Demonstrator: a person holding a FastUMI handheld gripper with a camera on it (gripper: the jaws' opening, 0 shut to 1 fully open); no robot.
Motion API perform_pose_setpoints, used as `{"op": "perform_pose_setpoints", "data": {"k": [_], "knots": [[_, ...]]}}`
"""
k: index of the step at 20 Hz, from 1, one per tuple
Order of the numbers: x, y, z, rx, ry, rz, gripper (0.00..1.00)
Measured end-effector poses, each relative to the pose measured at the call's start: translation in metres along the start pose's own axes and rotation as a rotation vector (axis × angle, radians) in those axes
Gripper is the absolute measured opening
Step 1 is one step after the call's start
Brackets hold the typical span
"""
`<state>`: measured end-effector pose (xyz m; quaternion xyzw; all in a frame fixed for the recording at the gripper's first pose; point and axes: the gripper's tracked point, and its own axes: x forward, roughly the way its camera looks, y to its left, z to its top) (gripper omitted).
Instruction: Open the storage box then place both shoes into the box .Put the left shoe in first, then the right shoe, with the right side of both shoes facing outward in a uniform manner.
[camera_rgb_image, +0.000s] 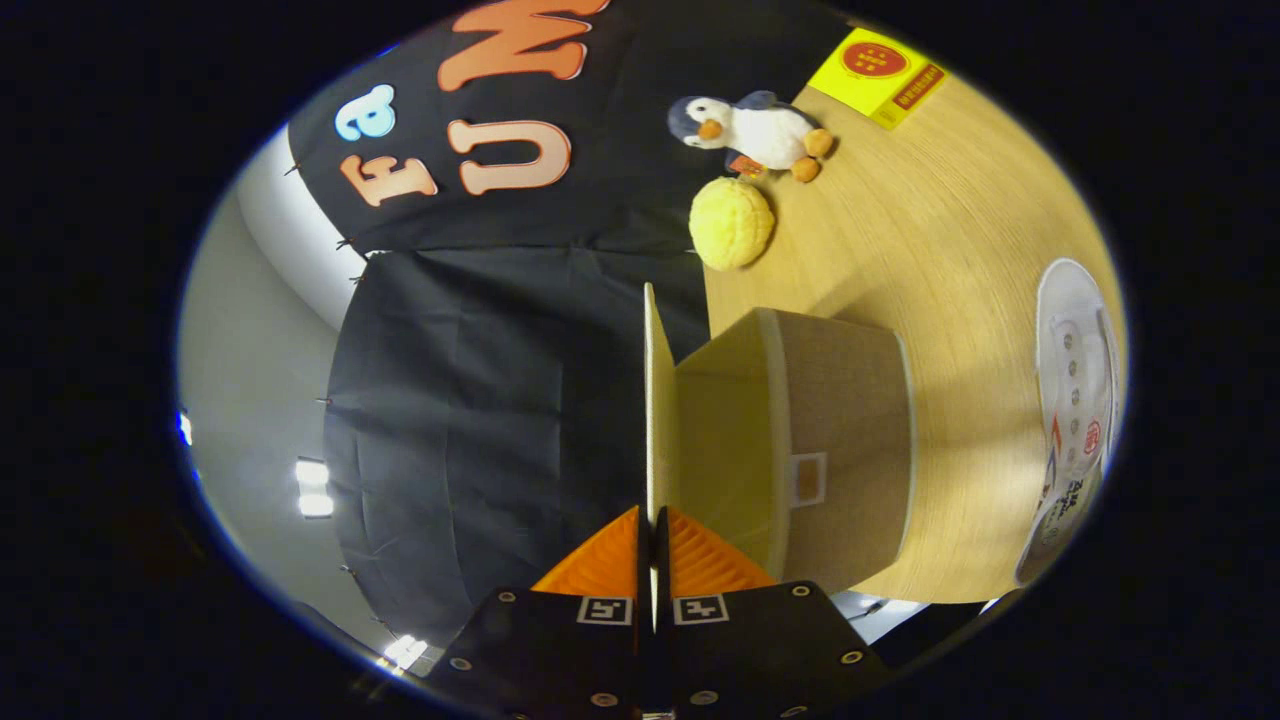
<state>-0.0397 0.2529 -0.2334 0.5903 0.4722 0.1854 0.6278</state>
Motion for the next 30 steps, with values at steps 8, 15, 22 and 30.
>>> {"op": "perform_pose_setpoints", "data": {"k": [8, 15, 22, 30], "knots": [[0.077, 0.102, -0.005, -0.166, 0.052, 0.033, 0.02], [0.196, 0.136, -0.027, -0.222, 0.073, -0.067, 0.03], [0.315, 0.089, -0.076, -0.325, 0.165, -0.257, 0.08], [0.31, 0.009, -0.048, -0.301, 0.105, -0.464, 0.05]]}}
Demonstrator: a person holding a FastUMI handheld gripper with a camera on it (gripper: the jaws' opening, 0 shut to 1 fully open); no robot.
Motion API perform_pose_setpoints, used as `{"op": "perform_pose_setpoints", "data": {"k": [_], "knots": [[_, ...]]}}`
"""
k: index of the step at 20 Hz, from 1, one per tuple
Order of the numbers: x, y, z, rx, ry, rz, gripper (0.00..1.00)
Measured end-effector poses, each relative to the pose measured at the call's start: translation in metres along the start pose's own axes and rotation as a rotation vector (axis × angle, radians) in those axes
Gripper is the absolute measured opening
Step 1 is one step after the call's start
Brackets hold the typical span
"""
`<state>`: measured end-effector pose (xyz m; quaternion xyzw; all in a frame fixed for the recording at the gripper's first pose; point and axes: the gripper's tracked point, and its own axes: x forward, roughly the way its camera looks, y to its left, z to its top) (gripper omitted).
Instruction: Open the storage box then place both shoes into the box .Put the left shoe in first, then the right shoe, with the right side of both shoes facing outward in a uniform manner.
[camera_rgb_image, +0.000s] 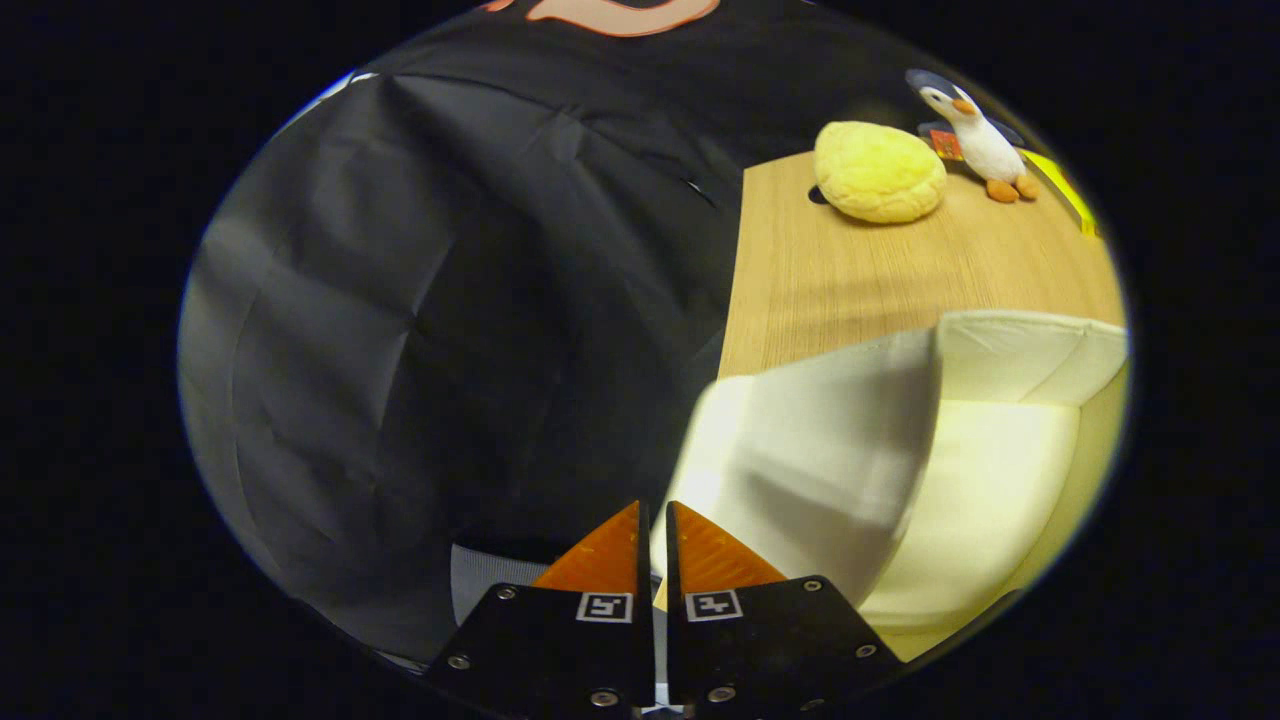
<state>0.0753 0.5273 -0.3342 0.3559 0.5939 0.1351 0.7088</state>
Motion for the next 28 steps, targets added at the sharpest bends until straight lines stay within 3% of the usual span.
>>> {"op": "perform_pose_setpoints", "data": {"k": [3, 6, 8, 10, 16, 20, 28], "knots": [[-0.025, -0.02, 0.013, -0.026, -0.054, -0.034, 0.19], [-0.061, -0.047, 0.025, -0.069, -0.1, -0.05, 0.53], [-0.091, -0.069, 0.032, -0.102, -0.144, -0.074, 0.69], [-0.124, -0.085, 0.036, -0.148, -0.196, -0.1, 0.77], [-0.219, -0.166, 0.047, -0.267, -0.34, -0.246, 0.85], [-0.275, -0.241, 0.038, -0.299, -0.398, -0.392, 0.86], [-0.326, -0.372, -0.034, -0.391, -0.334, -0.631, 0.86]]}}
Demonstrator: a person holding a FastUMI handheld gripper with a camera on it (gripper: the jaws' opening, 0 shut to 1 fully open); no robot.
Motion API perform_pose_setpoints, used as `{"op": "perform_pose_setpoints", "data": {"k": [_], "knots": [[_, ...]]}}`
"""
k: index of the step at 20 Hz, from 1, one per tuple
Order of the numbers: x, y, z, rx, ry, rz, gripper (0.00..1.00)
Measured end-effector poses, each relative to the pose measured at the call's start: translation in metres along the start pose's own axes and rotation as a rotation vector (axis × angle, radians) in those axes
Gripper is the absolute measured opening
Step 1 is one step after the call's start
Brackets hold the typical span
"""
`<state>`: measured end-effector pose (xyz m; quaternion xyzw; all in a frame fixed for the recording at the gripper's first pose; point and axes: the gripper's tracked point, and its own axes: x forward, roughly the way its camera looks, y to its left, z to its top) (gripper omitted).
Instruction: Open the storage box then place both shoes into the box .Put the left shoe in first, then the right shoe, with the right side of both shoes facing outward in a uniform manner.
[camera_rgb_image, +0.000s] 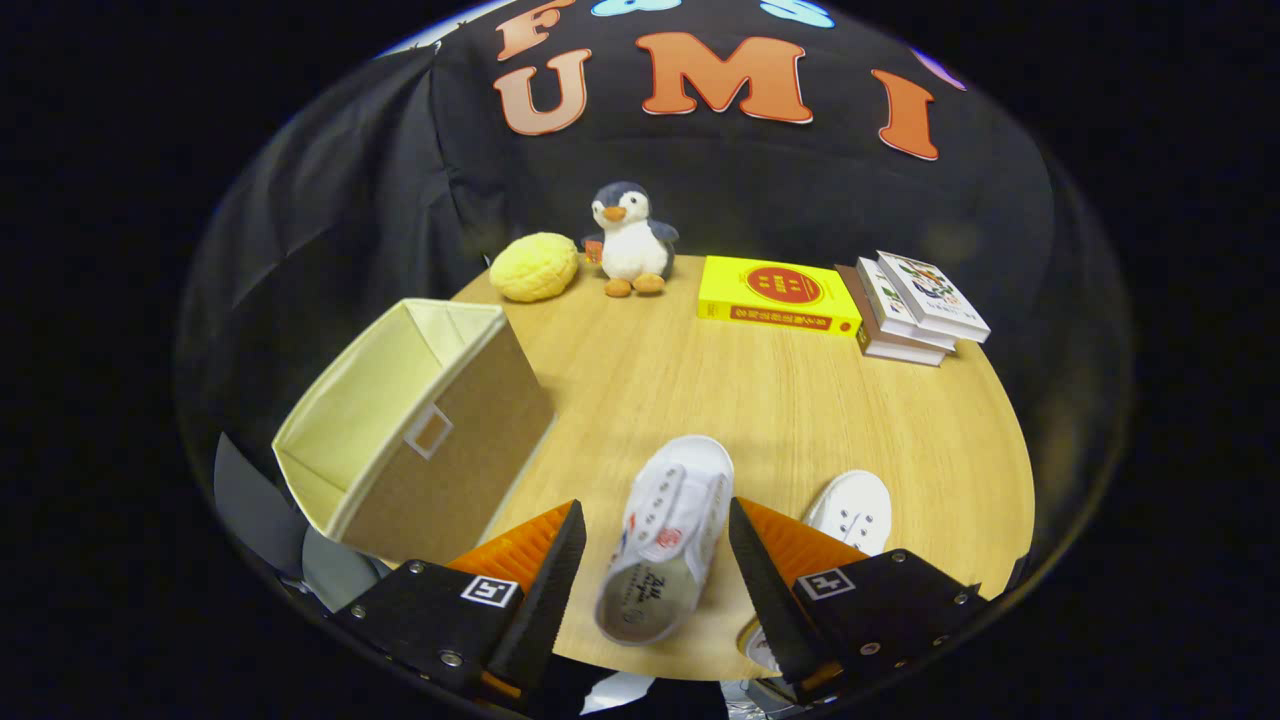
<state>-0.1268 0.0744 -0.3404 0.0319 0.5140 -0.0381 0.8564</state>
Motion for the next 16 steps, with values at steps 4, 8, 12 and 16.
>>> {"op": "perform_pose_setpoints", "data": {"k": [4, 8, 12, 16], "knots": [[0.01, -0.026, -0.059, -0.02, 0.095, -0.041, 0.86], [0.043, -0.033, -0.075, -0.057, 0.12, -0.054, 0.82], [0.077, -0.027, -0.074, -0.019, 0.101, -0.043, 0.66], [0.095, -0.023, -0.063, 0.009, 0.08, -0.047, 0.31]]}}
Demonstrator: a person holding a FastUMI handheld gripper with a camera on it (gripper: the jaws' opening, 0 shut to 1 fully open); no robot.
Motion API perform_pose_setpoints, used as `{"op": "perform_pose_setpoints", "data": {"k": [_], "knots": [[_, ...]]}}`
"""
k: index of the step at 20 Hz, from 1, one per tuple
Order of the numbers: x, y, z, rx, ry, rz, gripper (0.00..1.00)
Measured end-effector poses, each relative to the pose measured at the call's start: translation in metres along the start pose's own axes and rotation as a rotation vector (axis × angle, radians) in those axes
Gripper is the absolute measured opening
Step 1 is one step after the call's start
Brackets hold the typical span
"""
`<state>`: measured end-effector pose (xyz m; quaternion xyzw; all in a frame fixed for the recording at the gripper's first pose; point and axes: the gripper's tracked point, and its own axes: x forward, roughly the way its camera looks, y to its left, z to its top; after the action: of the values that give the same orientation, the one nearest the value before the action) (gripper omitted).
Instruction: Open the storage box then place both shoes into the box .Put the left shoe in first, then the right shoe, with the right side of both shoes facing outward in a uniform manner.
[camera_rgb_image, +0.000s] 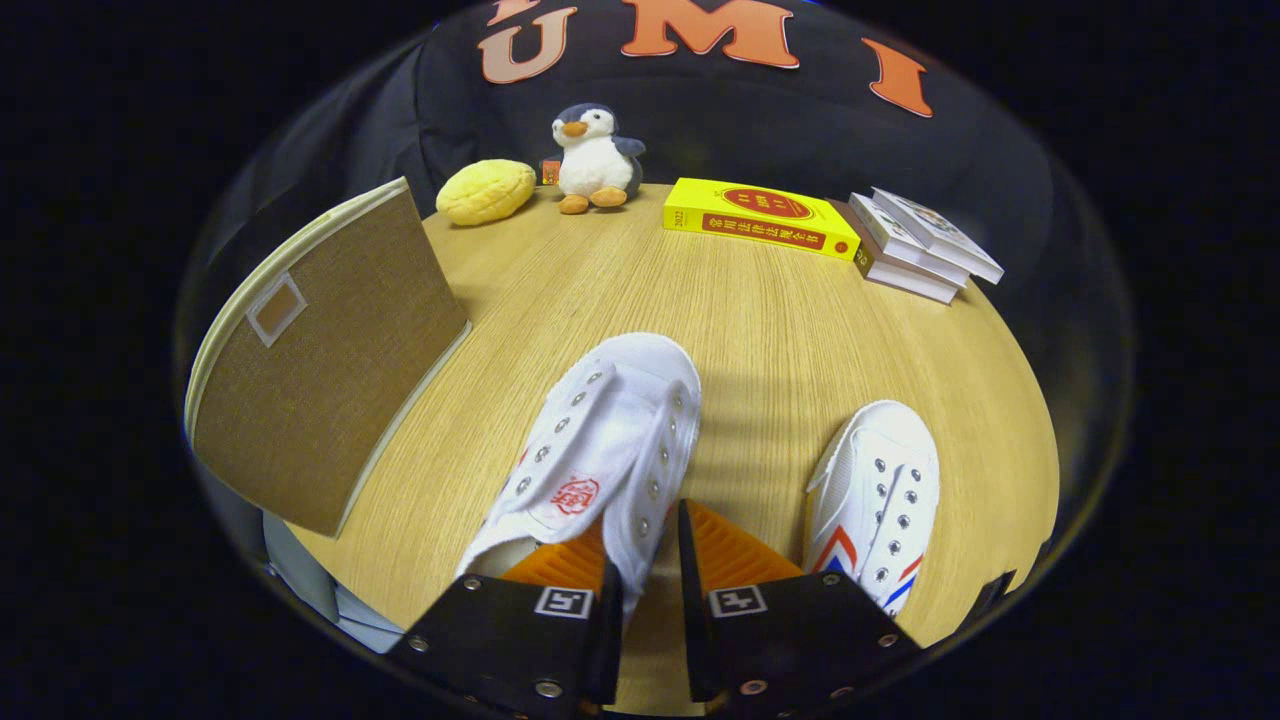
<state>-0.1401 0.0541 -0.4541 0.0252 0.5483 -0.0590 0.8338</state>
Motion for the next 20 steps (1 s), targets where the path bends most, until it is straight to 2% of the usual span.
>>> {"op": "perform_pose_setpoints", "data": {"k": [1, 2, 4, 6, 10, 15, 20], "knots": [[0.002, -0.001, 0.0, 0.01, 0.001, -0.003, 0.2], [0.001, -0.001, 0.001, 0.025, 0.0, -0.005, 0.15], [0.002, -0.002, 0.003, 0.079, 0.002, -0.001, 0.05], [0.0, -0.003, 0.006, 0.14, 0.019, 0.026, 0.01], [-0.012, 0.002, 0.024, 0.182, 0.005, 0.063, 0.0], [-0.047, 0.031, 0.059, 0.239, -0.03, 0.158, 0.01], [-0.088, 0.052, 0.108, 0.258, -0.076, 0.181, 0.01]]}}
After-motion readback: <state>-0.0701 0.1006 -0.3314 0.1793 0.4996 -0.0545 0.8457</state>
